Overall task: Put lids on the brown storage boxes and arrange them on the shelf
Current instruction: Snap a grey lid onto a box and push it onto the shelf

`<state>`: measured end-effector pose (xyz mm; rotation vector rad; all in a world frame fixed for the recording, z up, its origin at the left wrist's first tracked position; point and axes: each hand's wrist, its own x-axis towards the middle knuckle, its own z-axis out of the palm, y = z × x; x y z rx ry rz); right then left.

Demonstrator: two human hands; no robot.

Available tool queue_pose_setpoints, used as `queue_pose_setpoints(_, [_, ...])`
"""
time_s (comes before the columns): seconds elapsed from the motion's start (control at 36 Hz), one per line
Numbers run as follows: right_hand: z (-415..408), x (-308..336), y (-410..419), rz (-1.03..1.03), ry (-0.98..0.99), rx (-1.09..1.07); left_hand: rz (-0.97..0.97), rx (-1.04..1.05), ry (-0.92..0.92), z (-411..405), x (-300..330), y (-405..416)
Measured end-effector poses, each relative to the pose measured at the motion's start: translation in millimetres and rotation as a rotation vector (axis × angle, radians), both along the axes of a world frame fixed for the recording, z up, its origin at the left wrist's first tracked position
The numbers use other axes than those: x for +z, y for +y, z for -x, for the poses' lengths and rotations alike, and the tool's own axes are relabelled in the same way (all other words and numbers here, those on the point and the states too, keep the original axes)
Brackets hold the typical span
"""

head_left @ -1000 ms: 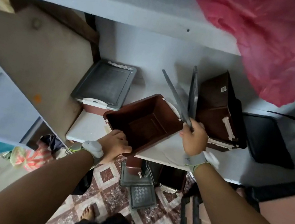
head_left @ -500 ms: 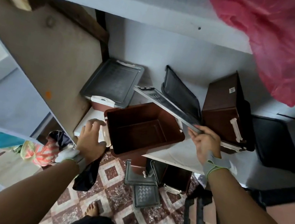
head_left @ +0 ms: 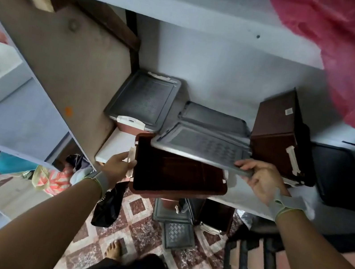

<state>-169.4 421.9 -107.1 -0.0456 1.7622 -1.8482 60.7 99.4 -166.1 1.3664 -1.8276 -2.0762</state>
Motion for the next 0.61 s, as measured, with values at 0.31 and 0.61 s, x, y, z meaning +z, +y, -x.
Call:
queue_pose_setpoints(0.31, [-12,2,2,-0.104,-0.072,0.337,-0.127,0.001,-0.047,18,11,6])
queue_pose_setpoints(0.61, [-10,-47,-4,-0.085,0.223,0.425,-0.027,-0.094,-0.057,27,15,14])
